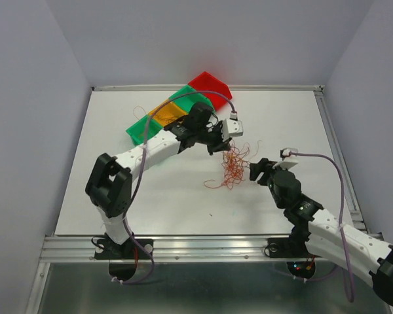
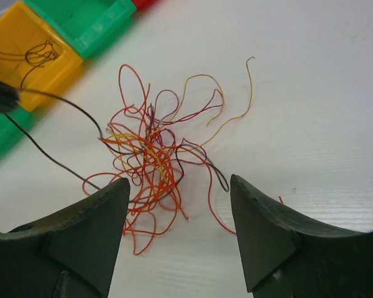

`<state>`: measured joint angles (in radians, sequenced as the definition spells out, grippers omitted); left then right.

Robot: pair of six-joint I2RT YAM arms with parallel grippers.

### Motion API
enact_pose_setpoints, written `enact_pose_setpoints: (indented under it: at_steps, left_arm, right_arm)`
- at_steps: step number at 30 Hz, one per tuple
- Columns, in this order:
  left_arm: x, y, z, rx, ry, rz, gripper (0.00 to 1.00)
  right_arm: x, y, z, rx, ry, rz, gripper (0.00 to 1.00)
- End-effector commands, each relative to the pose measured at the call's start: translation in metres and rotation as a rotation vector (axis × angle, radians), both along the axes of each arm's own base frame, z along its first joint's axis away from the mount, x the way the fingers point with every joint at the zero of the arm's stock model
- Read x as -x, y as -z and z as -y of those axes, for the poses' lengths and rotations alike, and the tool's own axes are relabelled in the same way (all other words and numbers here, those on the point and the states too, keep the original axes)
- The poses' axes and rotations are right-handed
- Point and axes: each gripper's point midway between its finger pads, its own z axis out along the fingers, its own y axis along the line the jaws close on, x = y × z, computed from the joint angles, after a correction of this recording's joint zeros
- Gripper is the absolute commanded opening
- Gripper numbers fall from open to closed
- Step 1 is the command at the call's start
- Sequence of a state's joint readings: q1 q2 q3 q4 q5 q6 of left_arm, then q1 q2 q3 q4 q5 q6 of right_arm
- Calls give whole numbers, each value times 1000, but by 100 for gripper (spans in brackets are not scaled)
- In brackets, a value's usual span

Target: Untangle the cables

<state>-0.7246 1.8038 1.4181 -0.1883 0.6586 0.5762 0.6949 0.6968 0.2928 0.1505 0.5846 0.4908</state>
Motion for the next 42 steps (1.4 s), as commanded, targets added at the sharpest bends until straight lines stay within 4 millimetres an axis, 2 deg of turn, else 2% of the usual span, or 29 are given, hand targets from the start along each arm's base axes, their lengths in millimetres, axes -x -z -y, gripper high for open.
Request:
enact_pose_setpoints:
  at_steps: [1,2,3,6,7,9,10,11,13,15,16,18,19,22,23,24,25,27,29,30,33,34,36,39,40,41,42]
  left_arm:
    - [5,-98,-17,119,-54,192,0]
    - [7,-109,-21,128,-63,206,0]
    - [12,-129,-26,150,-73,226,0]
    - [20,-154,-36,174,-90,245,0]
    - [26,-173,-39,206,-89,265,0]
    - [34,-185,-42,227,-81,266,0]
    - [39,-200,-44,251,-77,280,0]
    - [42,-204,-46,250,-76,276,0]
    - [46,-223,-48,273,-80,295,0]
    - [49,-233,-52,282,-92,300,0]
    - [50,-243,-53,296,-97,314,0]
    - [51,-259,-59,312,-121,346,0]
    - [51,-273,-63,331,-137,372,0]
    - [55,-302,-71,370,-163,413,0]
    - [56,-324,-76,399,-181,448,0]
    - [56,-335,-79,415,-195,461,0]
    - [57,-363,-88,454,-232,509,0]
    - [58,-392,-100,503,-283,566,0]
    - [60,-431,-118,579,-353,659,0]
    - [69,-452,-132,624,-376,708,0]
    - [86,-494,-156,725,-415,796,0]
    - [100,-516,-169,775,-417,832,0]
    - [117,-533,-182,821,-408,860,0]
    - [131,-540,-194,855,-406,880,0]
    - [130,-539,-195,852,-411,886,0]
    - [121,-527,-191,821,-430,873,0]
    - [117,-524,-191,810,-444,888,0]
  right_arm:
    - [-5,-20,-28,0,-150,86,71]
    - [-5,-17,-33,11,-172,84,71]
    - [-5,-24,-40,2,-211,118,71]
    - [-6,-41,-60,-16,-307,206,72]
    - [-2,-48,-71,-9,-380,243,72]
    - [-1,-64,-84,-20,-446,321,76]
    - [3,-72,-94,-7,-508,363,78]
    - [3,-83,-99,-16,-531,408,81]
    - [-1,-79,-109,10,-563,405,83]
    - [-6,-86,-118,35,-588,431,86]
    - [-9,-76,-125,60,-622,416,86]
    - [-13,-79,-132,73,-639,439,87]
    - [-18,-68,-136,101,-649,415,87]
    - [-36,-63,-137,120,-593,384,85]
    - [-45,-54,-131,128,-535,355,85]
    - [-47,-49,-128,130,-517,348,86]
    - [-51,-45,-125,126,-485,339,86]
    - [-55,-36,-123,126,-463,313,86]
    - [-60,-26,-121,129,-437,283,86]
    - [-63,-26,-122,126,-427,278,86]
    - [-73,-17,-120,144,-384,251,88]
    - [-76,-10,-119,155,-374,236,89]
    - [-77,-6,-123,143,-383,221,89]
    - [-73,-3,-127,105,-401,212,89]
    - [-72,-4,-129,97,-408,214,89]
    - [-71,-5,-130,85,-419,214,89]
    - [-69,-4,-130,81,-420,212,89]
